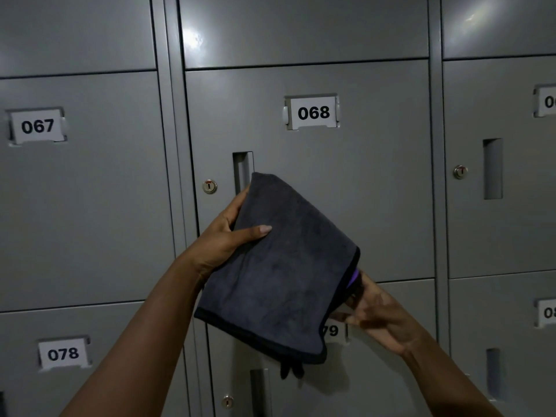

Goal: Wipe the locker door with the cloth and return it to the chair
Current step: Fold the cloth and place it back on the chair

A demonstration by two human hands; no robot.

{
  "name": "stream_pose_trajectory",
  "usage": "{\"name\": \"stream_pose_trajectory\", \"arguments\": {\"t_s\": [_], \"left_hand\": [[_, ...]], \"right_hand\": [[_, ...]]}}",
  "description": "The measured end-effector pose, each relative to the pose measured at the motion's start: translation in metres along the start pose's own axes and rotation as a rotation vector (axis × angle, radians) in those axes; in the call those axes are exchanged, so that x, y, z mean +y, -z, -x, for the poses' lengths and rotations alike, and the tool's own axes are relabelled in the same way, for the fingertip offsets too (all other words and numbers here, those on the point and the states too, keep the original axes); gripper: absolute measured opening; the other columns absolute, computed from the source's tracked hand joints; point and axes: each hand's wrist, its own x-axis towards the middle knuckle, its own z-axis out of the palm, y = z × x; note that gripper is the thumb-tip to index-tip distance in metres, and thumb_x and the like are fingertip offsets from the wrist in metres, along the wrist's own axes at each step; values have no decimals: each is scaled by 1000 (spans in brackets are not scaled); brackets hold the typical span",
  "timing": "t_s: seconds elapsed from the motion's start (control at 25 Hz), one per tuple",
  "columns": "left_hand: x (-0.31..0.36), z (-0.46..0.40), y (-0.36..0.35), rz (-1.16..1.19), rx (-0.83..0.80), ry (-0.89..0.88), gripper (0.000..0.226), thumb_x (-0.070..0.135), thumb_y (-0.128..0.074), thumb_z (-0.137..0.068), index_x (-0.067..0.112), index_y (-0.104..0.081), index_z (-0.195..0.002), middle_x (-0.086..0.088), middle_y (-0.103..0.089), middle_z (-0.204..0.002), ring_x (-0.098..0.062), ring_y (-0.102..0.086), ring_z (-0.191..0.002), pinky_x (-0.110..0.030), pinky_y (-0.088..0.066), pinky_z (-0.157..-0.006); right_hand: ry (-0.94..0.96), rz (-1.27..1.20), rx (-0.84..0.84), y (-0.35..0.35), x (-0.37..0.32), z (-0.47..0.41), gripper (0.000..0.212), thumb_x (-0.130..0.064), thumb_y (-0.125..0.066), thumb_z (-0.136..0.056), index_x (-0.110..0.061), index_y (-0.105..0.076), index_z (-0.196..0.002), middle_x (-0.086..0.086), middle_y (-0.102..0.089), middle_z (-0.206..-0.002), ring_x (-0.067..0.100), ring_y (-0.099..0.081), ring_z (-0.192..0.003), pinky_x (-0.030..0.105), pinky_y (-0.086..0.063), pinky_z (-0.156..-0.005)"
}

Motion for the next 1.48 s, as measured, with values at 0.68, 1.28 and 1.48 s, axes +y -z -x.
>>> {"name": "stream_pose_trajectory", "arguments": {"t_s": [0.68,1.28,1.48], "left_hand": [[-27,13,10,36,17,101,74,35,-86,-50,42,-45,-111,14,-65,-106,-4,-61,-99,-12,-53,-69],[-28,22,1,-162,52,118,86,15,-82,-62,51,-26,-117,21,-47,-115,-2,-50,-108,-13,-51,-77],[-23,32,7,-187,286,24,99,16,-73,-72,47,-9,-140,10,-42,-134,-6,-50,-114,-23,-49,-91]], "right_hand": [[68,177,655,-54,-32,-35,30,-32,-53,-90,-8,-62,-106,8,-65,-93,18,-59,-73,11,-49,-58],[601,986,808,-65,-40,-50,19,-19,-45,-97,-2,-53,-103,3,-60,-89,20,-57,-79,26,-42,-64],[846,1046,915,-84,-27,-68,26,-16,-42,-95,7,-50,-104,15,-61,-89,9,-50,-75,18,-32,-58]]}}
